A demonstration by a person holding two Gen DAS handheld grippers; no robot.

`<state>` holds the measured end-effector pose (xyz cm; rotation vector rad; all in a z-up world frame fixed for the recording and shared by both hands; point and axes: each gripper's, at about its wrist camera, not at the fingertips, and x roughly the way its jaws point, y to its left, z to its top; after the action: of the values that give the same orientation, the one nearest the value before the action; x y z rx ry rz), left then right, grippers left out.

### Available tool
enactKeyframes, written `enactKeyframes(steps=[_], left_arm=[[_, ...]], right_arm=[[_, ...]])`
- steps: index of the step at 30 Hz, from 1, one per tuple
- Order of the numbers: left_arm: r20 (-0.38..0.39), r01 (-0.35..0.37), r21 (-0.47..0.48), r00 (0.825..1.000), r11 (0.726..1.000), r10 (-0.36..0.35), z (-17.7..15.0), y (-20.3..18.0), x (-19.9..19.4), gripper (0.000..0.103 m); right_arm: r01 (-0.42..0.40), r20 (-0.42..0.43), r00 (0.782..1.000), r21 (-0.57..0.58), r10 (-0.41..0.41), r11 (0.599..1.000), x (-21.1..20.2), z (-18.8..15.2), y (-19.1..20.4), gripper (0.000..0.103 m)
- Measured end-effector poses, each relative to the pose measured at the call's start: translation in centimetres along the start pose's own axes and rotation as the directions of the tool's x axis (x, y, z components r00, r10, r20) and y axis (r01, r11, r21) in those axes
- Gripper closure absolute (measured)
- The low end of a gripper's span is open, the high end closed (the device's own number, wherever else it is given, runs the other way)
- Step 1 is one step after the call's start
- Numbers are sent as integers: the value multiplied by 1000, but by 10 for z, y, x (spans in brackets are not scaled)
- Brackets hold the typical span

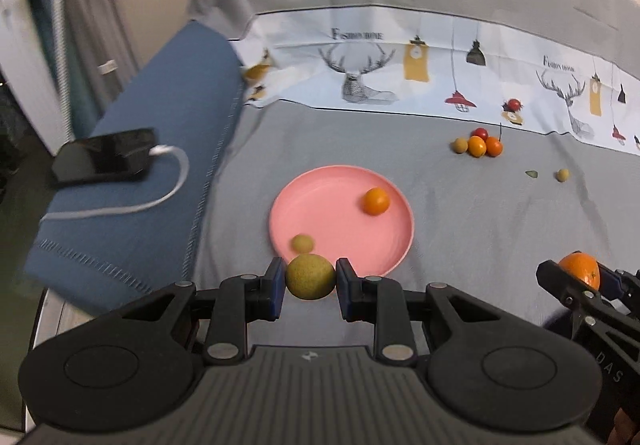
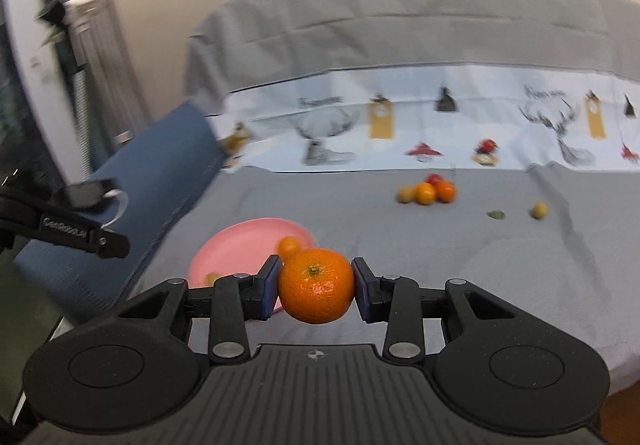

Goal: Organize fruits
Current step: 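Carry the yellow fruit and mandarin in both grippers over the pink plate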

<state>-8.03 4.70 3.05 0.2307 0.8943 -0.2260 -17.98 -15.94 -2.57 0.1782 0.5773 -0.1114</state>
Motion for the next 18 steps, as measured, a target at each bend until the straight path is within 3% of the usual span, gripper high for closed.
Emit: enactKeyframes(steps=[11,18], left_arm=[[45,23,-84,999,996,-19,-63,32,-56,73],[55,48,-105,998,993,-42,-77,34,-67,73]], right_arm=[[-73,31,996,-180,80,981,-54,-24,58,64],[-80,47,995,-226,93,971,-69,-27,70,64]])
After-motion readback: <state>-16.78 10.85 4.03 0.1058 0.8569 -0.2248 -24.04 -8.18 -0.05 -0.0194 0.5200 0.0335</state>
